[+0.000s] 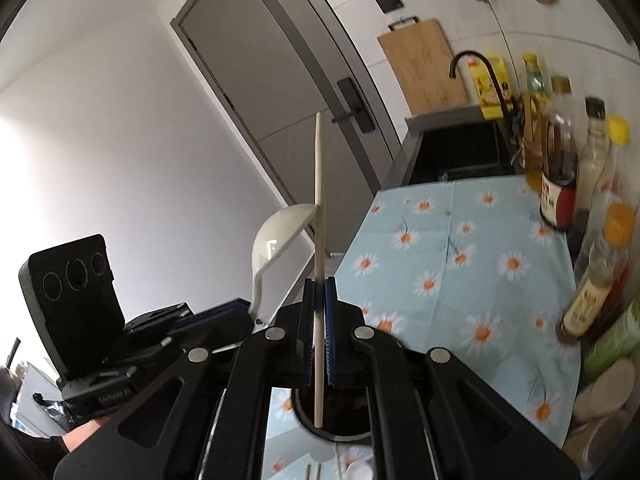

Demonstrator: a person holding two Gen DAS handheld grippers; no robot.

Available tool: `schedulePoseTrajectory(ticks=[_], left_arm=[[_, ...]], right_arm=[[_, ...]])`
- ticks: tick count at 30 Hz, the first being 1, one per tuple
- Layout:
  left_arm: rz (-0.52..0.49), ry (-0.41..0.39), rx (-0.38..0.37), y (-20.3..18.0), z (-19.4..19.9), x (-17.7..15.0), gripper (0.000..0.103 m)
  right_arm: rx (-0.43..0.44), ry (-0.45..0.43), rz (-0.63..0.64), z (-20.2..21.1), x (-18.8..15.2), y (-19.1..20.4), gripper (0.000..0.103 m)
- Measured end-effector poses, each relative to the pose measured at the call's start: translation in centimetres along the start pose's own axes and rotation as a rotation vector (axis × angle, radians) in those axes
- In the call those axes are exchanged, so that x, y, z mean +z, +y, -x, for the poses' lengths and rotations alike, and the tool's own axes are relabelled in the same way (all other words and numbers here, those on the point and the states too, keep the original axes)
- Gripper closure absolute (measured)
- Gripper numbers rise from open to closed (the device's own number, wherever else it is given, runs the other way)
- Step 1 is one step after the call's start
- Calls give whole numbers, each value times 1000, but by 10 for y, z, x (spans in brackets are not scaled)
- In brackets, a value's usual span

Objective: Organize utensils
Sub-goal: 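Carry the cream spoon and chopstick above the black holder's opening with both tools, then open both tools to drop the spoon and chopstick into the holder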

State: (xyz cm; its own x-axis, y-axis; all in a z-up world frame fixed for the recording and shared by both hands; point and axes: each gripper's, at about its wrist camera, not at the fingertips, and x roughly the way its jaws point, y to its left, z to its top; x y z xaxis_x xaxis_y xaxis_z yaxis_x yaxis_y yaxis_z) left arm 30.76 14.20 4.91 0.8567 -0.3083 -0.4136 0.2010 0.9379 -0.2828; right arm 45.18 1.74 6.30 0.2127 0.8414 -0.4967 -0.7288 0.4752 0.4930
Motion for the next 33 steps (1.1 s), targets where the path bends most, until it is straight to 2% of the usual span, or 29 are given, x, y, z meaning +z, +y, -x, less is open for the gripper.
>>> schedulePoseTrajectory(ticks=[15, 19, 25, 31, 33], left_arm=[[-113, -104, -69, 9, -34, -23, 97], [-163, -136, -51, 7, -36, -32, 97], [-195, -97, -30, 8, -38, -43, 96], [-181, -48, -9, 12, -39, -51, 94], [-159, -31, -10, 16, -39, -53, 85]], right_arm=[[-2, -70, 76, -8, -6, -10, 97], [-6, -80, 107, -10, -13, -8, 97], [-9, -83, 111, -15, -29, -9, 97], [-15, -91, 91, -17, -43, -14, 97], [-10, -92, 76, -15, -45, -16, 95]])
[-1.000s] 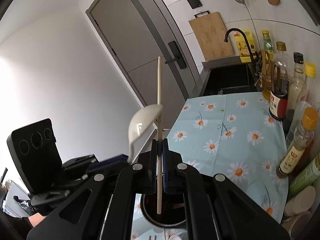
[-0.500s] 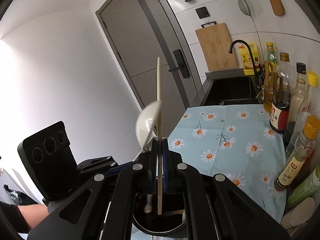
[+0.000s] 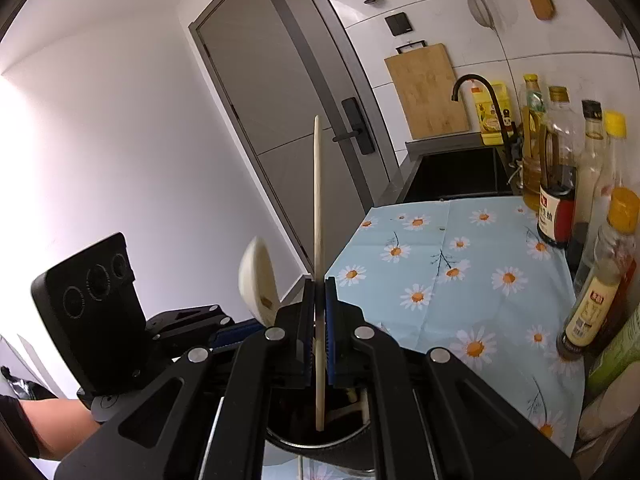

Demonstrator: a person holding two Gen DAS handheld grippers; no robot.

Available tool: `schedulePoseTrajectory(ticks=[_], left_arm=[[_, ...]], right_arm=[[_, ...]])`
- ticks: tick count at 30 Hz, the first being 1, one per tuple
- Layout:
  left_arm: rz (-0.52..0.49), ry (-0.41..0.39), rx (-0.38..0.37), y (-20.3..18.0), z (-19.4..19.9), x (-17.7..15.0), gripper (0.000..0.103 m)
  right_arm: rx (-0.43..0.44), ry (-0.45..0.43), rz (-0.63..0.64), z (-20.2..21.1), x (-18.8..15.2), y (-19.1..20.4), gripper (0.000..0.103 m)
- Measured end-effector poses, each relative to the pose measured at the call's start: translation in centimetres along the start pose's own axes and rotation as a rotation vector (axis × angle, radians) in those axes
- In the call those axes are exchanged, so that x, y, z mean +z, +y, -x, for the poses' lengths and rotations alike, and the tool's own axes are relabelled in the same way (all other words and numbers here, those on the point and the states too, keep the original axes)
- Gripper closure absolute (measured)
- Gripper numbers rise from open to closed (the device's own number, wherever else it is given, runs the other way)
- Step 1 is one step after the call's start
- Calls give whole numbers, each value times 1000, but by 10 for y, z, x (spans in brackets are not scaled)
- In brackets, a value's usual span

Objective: Organize utensils
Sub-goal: 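Open both tools to drop the spoon and chopstick into the holder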

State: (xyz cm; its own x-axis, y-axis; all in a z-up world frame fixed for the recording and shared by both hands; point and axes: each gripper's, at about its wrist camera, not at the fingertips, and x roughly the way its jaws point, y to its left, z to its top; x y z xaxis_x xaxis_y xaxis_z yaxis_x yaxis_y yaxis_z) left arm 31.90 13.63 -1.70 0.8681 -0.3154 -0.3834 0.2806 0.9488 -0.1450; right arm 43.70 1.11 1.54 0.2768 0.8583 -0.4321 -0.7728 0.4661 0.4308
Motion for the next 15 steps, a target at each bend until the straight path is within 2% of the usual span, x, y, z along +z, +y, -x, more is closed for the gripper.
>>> schedulePoseTrajectory(ticks=[1, 6, 10, 15], left_arm=[[7, 6, 2, 1, 1, -1, 80], [26, 32, 2, 2, 4, -4, 78], [36, 50, 11, 3, 3, -6, 76], [13, 119, 43, 0, -3, -7, 70]], right_arm=[[6, 4, -10, 1, -1, -1, 87], [-4, 6, -27, 6, -7, -4, 81], [-5, -5, -36, 12, -6, -4, 81], [-18, -23, -39, 24, -5, -1, 81]])
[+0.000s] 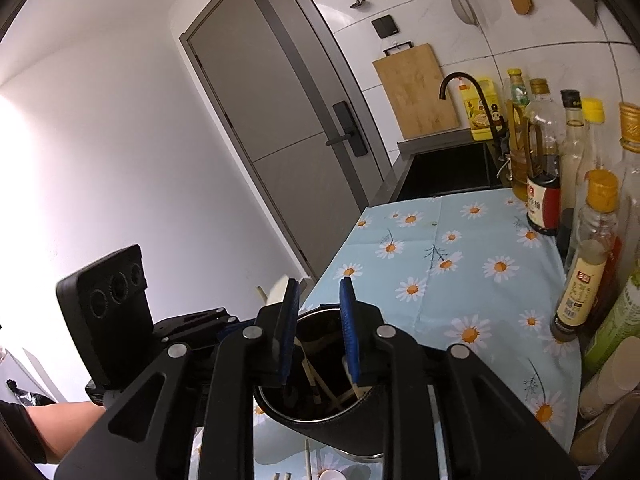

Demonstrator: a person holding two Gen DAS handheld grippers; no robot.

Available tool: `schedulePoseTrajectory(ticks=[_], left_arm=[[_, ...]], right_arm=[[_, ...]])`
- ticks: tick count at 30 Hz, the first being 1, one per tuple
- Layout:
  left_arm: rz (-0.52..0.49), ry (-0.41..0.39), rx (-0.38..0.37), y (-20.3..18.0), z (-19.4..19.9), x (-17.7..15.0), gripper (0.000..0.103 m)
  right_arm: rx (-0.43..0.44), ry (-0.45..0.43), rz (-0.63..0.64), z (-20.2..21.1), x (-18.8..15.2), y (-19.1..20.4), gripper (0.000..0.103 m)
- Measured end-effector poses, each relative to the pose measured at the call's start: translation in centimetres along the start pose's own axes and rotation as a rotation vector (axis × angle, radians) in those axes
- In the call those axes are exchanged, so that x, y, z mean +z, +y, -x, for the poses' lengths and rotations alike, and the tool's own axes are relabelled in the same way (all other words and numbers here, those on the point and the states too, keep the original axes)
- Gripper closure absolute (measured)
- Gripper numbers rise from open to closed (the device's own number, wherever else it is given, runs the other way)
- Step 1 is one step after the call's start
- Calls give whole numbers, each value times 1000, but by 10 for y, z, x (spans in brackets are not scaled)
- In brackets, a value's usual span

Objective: Organize utensils
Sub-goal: 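Open both tools to drop the spoon and chopstick into the holder, then move both open tools back down toward the loose chopsticks on the table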

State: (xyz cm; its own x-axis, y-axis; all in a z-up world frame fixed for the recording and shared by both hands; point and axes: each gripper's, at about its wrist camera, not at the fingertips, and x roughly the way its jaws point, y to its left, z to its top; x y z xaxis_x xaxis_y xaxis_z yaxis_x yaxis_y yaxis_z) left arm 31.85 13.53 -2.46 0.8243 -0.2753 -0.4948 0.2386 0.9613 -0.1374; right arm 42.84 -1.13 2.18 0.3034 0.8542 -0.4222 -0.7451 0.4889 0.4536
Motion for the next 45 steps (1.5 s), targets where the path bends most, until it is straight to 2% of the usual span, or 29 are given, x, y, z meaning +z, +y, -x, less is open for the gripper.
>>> schedulePoseTrajectory(ticks=[4, 5, 6, 7, 13, 21, 23, 32, 45], left_arm=[[-1, 28, 22, 0, 0, 2, 68], [-1, 50, 26, -1, -2, 3, 66], [-7, 75, 36, -2, -5, 3, 59], [-29, 92, 53, -5, -7, 3, 59], [-31, 85, 77, -11, -1, 7, 59], [-30, 86, 72, -23, 8, 9, 59], [-24, 77, 69, -26, 14, 10, 59], [35, 48, 66, -34, 45, 7, 59], [116, 55, 126, -63, 85, -9, 59]], right_arm=[[-13, -19, -4, 13, 2, 0, 81], [-15, -22, -7, 16, 2, 1, 81], [-15, -26, -9, 19, 2, 1, 81], [-20, -31, -9, 23, 2, 1, 81], [-27, -51, -17, 42, 0, 5, 81], [-30, -59, -34, 61, -4, 5, 80], [-25, -59, -40, 65, -5, 5, 74], [-9, -10, -15, 82, -14, 11, 73], [32, 81, 27, 98, -36, 24, 73]])
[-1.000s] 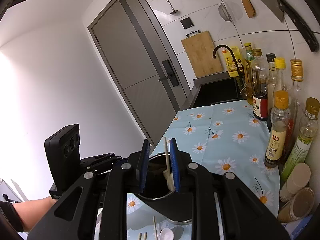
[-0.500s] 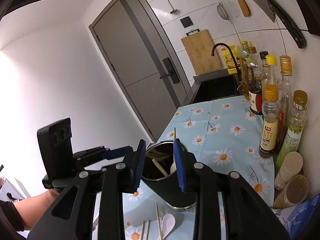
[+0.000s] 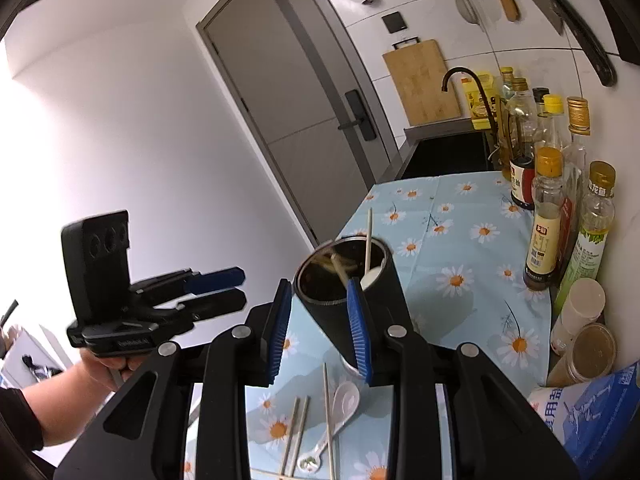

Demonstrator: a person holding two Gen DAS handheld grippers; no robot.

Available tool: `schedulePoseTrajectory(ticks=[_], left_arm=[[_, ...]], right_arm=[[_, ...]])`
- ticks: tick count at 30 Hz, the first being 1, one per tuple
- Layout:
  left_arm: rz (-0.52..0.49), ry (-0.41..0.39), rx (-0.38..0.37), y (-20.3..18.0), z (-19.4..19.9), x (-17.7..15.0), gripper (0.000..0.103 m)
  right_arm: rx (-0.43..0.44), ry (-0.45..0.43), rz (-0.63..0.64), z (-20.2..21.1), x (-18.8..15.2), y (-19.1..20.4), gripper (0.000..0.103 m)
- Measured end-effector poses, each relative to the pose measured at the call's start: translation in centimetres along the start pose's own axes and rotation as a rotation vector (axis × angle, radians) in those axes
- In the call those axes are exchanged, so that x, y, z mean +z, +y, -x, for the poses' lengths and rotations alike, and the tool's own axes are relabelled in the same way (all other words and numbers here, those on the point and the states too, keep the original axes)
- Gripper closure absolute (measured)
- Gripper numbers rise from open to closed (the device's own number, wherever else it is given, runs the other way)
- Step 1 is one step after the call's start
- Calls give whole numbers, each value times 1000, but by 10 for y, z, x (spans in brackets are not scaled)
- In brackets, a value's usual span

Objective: Organize utensils
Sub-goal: 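Move both open tools back down toward the loose chopsticks on the table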

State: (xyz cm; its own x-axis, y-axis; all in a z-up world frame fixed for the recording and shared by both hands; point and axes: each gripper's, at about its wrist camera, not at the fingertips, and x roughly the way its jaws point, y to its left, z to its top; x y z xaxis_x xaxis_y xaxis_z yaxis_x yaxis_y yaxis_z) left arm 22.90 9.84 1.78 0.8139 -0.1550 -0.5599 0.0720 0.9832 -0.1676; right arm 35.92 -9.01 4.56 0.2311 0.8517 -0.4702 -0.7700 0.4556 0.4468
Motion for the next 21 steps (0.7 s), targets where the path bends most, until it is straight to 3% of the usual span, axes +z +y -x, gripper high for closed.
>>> schedulePoseTrajectory(ticks=[11, 21], left_arm=[[101, 34, 31, -8, 29, -38, 56], [262, 64, 86, 4, 40, -97, 57]], right_arm=[[13, 122, 111, -12, -26, 29, 67], [-25, 316, 217, -53, -64, 48, 67]])
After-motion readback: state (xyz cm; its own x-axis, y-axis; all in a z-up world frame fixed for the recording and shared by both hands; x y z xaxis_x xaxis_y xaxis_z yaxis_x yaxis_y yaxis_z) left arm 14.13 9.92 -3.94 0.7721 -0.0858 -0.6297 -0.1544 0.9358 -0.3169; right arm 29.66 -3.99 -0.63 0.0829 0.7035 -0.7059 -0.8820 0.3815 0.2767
